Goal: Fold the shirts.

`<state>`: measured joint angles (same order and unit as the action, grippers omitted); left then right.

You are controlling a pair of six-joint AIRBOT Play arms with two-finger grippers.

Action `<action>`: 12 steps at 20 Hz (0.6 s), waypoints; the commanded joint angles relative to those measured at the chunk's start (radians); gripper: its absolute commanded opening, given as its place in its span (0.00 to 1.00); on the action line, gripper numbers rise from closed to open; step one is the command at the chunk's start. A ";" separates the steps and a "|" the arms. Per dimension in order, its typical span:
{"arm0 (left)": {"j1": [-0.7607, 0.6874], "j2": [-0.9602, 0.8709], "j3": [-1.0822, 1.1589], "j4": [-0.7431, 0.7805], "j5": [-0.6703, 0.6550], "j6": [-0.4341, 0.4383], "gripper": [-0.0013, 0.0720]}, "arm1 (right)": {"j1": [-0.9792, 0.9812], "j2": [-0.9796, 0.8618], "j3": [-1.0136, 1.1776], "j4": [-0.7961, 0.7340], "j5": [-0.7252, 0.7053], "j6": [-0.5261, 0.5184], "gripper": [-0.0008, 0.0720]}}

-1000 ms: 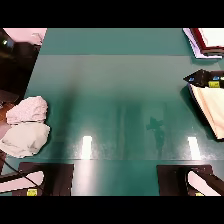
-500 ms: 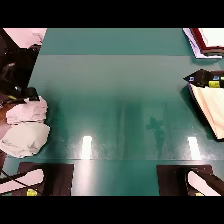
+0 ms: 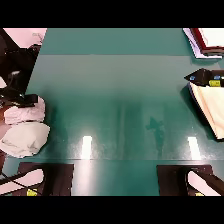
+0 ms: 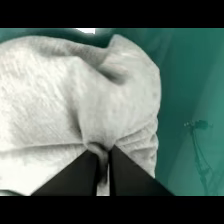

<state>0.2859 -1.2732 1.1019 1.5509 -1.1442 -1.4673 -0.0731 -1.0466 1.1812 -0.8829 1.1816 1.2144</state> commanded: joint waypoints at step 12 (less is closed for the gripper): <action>-0.726 0.167 0.721 -0.179 -0.306 0.115 0.05 | -0.014 -0.002 0.321 0.001 0.002 0.001 0.03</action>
<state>-0.2756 -1.0943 1.7607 1.3849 -1.4517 -1.3594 -0.0875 -1.0481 1.4769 -0.8825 1.1790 1.2148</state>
